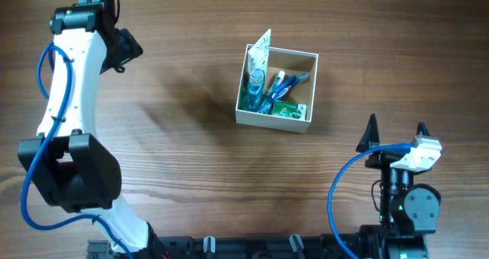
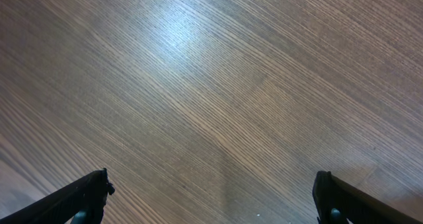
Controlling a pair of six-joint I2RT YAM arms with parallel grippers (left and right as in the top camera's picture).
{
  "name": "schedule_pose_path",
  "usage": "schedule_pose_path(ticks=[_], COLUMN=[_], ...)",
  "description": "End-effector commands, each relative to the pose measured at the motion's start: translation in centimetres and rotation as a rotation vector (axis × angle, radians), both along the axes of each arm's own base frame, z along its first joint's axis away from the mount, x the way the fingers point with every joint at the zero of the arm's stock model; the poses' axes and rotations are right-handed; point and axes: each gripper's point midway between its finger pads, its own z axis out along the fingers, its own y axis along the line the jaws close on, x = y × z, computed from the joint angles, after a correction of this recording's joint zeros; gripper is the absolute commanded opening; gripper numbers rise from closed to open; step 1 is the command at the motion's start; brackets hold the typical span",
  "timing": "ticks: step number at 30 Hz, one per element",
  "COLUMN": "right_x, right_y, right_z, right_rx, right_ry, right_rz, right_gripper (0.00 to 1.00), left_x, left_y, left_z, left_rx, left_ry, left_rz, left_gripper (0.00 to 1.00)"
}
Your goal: Pack container
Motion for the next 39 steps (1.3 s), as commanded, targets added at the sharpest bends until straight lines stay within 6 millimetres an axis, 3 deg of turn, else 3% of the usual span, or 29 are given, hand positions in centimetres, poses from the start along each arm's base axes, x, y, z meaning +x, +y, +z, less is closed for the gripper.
schedule_pose_path(ticks=[1, 8, 19, 30, 39], right_x=[-0.5, -0.7, 0.2, 0.2, 0.5], right_y=[0.2, 0.2, 0.2, 0.2, 0.3], right_z=[0.4, 0.3, -4.2, -4.1, -2.3], right_rx=[-0.016, -0.016, 0.050, 0.065, 0.041], right_ry=[-0.025, -0.026, 0.045, 0.030, -0.084], right_rz=[0.012, 0.012, 0.012, 0.012, 0.019], right_gripper=[1.00, 1.00, 1.00, 1.00, 1.00], left_x=[0.0, 0.0, 0.0, 0.0, 0.0], left_y=[0.3, 0.3, 0.3, 0.3, 0.3], left_z=[-0.1, -0.1, -0.1, -0.1, -0.1], left_rx=[0.007, 0.007, 0.007, 0.007, 0.007], left_ry=[0.003, 0.003, 0.003, 0.003, 0.003], left_rz=[0.009, 0.009, 0.009, 0.009, 0.009], left_gripper=[1.00, 1.00, 1.00, 1.00, 1.00])
